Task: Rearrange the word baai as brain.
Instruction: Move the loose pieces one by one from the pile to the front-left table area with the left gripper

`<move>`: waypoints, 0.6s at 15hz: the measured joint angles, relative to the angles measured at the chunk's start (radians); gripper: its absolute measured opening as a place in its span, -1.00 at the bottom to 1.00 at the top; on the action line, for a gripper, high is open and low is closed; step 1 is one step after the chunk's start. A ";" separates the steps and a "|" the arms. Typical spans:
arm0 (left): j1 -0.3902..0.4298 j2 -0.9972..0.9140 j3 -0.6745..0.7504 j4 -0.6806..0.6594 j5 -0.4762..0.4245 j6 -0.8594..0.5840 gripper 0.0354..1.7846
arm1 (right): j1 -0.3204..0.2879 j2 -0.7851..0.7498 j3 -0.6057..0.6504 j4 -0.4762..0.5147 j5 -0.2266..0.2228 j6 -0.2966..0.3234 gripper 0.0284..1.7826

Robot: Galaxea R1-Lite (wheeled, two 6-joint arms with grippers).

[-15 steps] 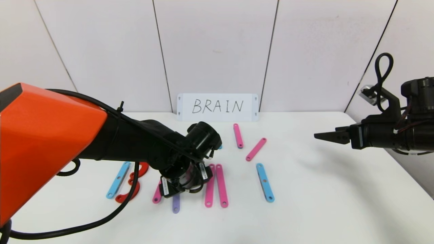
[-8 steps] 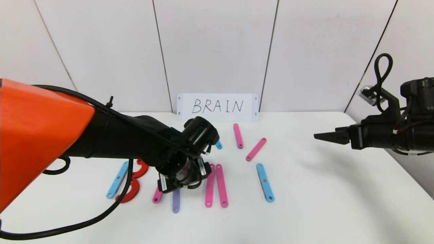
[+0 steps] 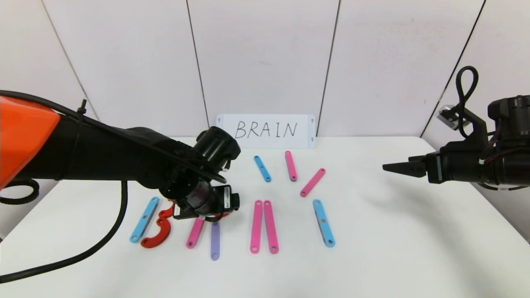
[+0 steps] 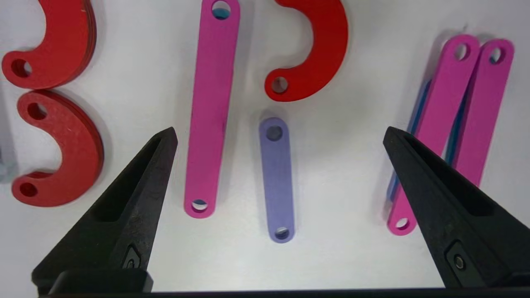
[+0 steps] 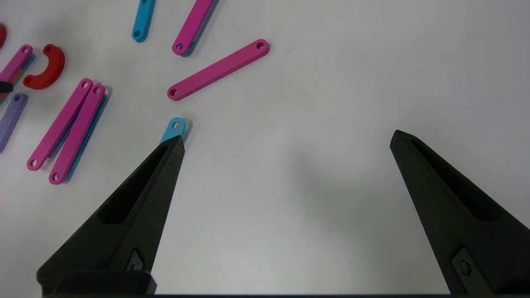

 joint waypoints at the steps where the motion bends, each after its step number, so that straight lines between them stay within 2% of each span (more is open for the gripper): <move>1: 0.019 -0.003 0.011 -0.003 -0.035 0.041 0.95 | 0.001 0.000 0.001 0.000 0.000 0.000 0.95; 4: 0.073 -0.008 0.053 -0.055 -0.125 0.110 0.95 | 0.003 0.003 0.001 0.000 -0.002 0.000 0.95; 9: 0.090 -0.002 0.098 -0.104 -0.175 0.110 0.95 | 0.006 0.007 0.001 0.000 -0.004 0.000 0.95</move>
